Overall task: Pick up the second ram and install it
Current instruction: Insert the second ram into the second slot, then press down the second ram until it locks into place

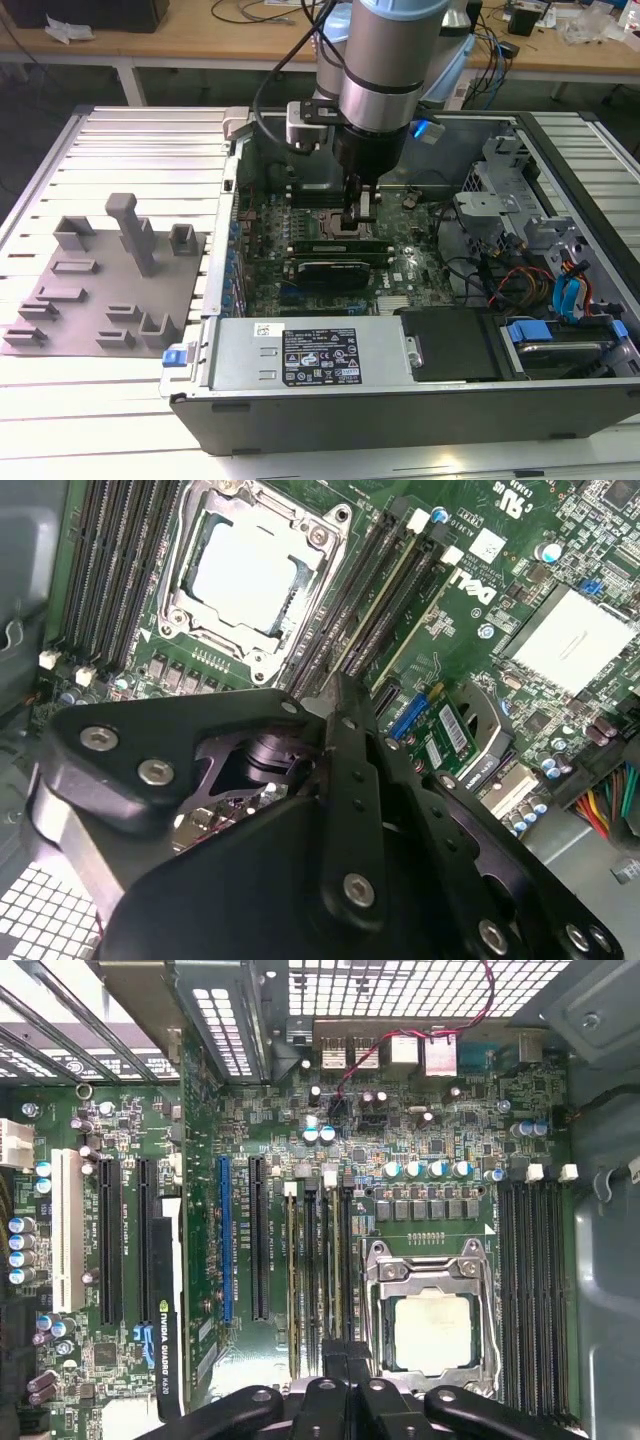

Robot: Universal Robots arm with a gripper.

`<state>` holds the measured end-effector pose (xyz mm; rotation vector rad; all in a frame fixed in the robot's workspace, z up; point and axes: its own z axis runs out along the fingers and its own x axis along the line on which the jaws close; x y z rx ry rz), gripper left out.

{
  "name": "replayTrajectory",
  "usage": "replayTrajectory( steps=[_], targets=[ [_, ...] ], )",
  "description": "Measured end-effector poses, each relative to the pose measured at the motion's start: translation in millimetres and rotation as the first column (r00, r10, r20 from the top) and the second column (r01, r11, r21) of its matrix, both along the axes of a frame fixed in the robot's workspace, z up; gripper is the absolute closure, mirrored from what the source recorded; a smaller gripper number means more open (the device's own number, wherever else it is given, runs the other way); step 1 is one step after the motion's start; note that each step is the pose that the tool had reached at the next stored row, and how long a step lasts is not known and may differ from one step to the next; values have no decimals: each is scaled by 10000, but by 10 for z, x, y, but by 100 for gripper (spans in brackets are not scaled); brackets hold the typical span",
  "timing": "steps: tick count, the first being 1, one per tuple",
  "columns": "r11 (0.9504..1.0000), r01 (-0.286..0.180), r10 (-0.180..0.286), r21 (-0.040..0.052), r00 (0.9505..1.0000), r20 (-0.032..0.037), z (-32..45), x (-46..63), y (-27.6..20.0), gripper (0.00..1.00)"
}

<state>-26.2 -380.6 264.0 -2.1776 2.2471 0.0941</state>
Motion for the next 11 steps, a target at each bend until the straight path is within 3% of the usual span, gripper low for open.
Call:
replayTrajectory(
  steps=[11],
  targets=[
    [10000, -2, 2, 0, 10000, 0, -2, 39, 0, 92]
  ],
)
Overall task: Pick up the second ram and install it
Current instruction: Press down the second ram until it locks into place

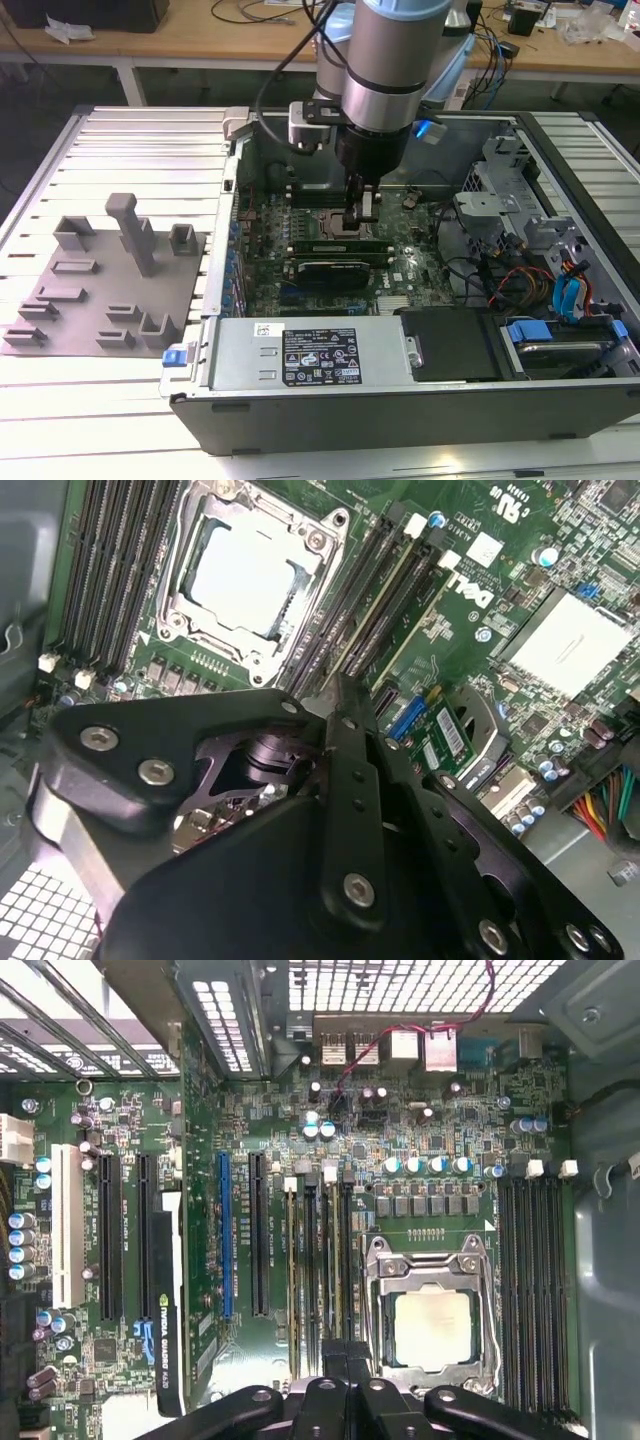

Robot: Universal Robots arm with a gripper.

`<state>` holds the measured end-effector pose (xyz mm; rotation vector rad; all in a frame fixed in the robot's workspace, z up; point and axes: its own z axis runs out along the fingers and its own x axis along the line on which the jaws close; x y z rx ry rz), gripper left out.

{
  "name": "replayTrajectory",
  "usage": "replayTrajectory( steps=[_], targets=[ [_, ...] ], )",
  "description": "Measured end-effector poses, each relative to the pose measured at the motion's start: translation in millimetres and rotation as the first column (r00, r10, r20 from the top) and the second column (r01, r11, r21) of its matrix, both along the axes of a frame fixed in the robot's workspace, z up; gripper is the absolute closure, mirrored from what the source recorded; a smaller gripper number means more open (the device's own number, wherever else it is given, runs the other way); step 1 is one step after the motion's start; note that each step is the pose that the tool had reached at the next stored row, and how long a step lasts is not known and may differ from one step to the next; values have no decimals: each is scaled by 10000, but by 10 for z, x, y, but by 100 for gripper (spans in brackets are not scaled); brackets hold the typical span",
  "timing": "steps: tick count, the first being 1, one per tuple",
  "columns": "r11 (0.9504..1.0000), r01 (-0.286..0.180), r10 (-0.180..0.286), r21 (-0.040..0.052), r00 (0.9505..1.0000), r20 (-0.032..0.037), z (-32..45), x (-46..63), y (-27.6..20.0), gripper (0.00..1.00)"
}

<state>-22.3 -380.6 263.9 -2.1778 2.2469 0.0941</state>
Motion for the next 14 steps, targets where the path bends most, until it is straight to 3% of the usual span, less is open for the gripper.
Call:
replayTrajectory(
  steps=[9, 12, 14],
  targets=[
    [10000, -1, 1, 1, 10000, -35, -13, 285, 0, 92],
    [10000, -1, 1, 1, 10000, -60, -43, 379, 0, 92],
    [10000, 1, -1, 0, 10000, -76, -126, 434, 0, 92]
  ],
)
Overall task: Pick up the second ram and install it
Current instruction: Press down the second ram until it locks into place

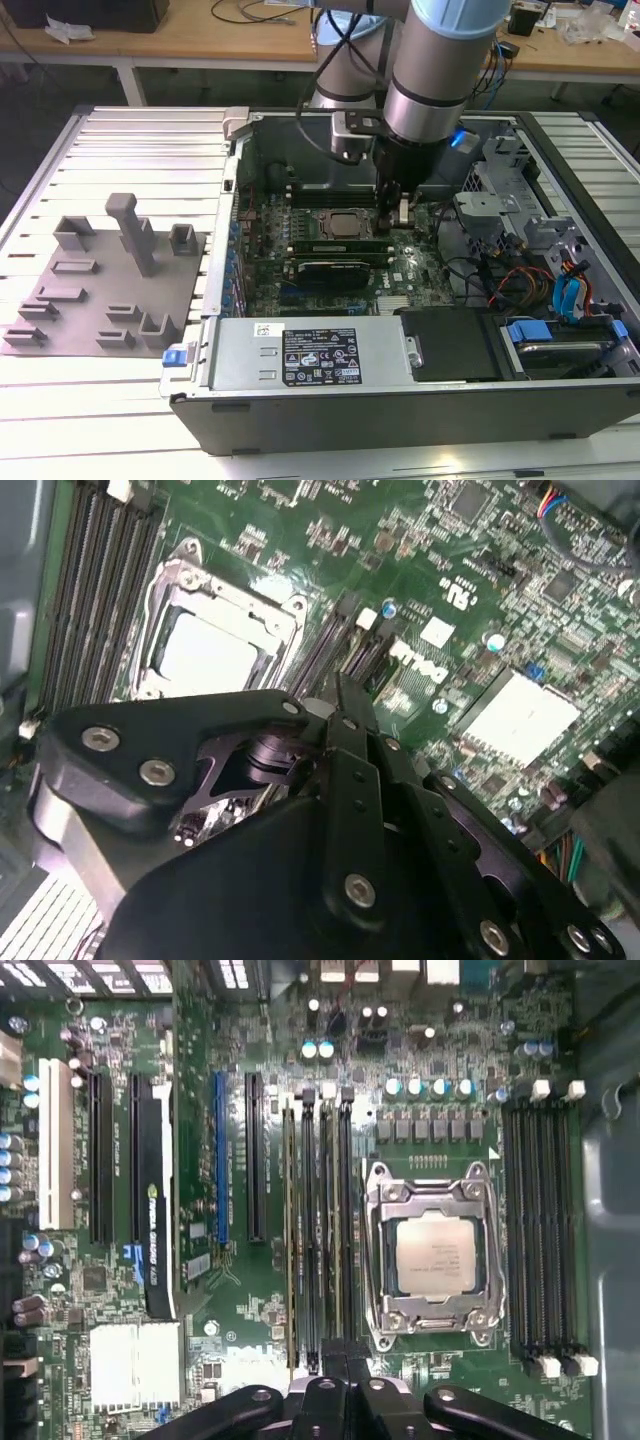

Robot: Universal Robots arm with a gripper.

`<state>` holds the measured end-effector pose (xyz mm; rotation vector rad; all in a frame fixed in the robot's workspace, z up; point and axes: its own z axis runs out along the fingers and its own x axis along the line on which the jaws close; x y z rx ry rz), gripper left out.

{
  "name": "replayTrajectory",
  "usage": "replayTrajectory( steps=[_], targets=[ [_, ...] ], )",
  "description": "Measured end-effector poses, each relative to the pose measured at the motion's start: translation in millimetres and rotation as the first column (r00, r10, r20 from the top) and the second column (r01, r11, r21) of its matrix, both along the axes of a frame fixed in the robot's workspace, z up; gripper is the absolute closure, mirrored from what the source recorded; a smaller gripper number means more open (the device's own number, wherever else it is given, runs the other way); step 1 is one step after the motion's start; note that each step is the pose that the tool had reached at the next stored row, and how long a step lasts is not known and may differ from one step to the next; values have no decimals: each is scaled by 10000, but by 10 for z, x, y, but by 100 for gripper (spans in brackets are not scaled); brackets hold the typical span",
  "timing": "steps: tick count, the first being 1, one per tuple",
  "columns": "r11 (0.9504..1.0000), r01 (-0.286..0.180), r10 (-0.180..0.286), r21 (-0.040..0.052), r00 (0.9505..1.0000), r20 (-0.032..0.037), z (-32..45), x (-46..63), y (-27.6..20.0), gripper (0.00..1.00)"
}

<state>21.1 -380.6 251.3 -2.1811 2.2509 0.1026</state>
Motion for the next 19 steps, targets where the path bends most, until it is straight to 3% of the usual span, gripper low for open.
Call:
replayTrajectory(
  steps=[6, 13, 16, 17, 19],
  targets=[
    [10000, -1, 1, -1, 10000, -4, -194, 29, 0, 92],
    [10000, -1, 1, -2, 10000, -6, -223, 31, 0, 92],
    [10000, -2, 2, 3, 10000, 2, -144, 22, 1, 92],
    [10000, -2, 2, 3, 10000, 6, -143, 2, 1, 92],
    [10000, 0, 0, 1, 10000, 41, -142, -153, 0, 92]
  ],
)
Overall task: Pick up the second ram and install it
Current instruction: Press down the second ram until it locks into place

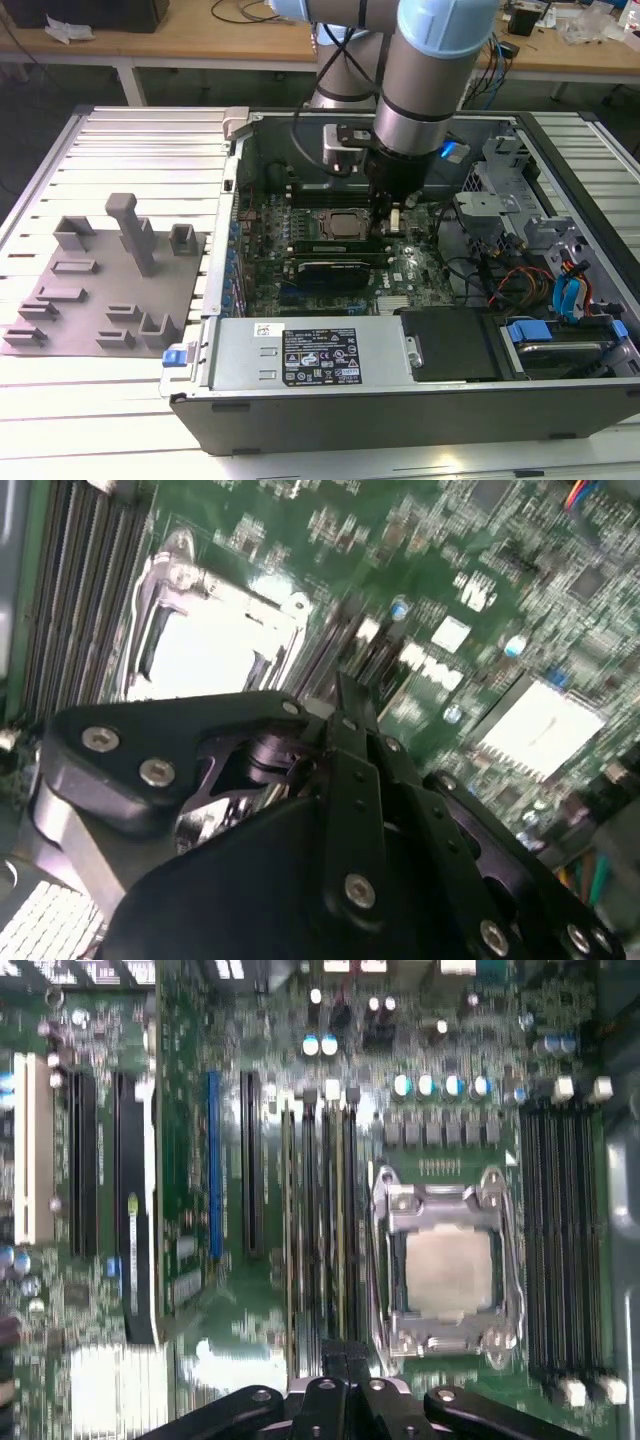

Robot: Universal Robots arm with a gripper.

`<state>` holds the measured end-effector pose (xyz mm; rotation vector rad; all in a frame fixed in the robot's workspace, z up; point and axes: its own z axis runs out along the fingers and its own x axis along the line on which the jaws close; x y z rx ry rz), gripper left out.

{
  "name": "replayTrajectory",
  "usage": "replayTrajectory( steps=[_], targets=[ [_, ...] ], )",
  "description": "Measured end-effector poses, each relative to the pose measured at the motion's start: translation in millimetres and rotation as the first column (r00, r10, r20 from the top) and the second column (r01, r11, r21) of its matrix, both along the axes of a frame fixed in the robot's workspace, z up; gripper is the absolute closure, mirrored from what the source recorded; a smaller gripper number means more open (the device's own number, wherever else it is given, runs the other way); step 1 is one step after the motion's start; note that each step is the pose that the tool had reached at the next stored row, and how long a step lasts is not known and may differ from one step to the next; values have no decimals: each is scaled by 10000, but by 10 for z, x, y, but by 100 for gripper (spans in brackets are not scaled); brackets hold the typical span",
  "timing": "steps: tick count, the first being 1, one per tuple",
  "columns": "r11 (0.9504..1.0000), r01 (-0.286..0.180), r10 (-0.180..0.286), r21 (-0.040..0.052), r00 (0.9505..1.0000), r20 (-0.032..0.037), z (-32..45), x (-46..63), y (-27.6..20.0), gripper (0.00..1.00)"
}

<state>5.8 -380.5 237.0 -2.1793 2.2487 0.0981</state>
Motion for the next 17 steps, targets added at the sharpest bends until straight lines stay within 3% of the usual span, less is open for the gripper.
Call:
replayTrajectory(
  steps=[4, 9, 10, 17],
  targets=[
    [10000, -2, 2, -2, 10000, 48, 0, -171, 0, 92],
    [10000, 0, 0, -2, 9998, 197, -22, -701, 11, 92],
    [10000, -1, 1, -1, 9998, 218, -31, -768, 15, 92],
    [10000, -1, 1, -7, 9998, 216, -103, -826, 20, 92]
  ],
)
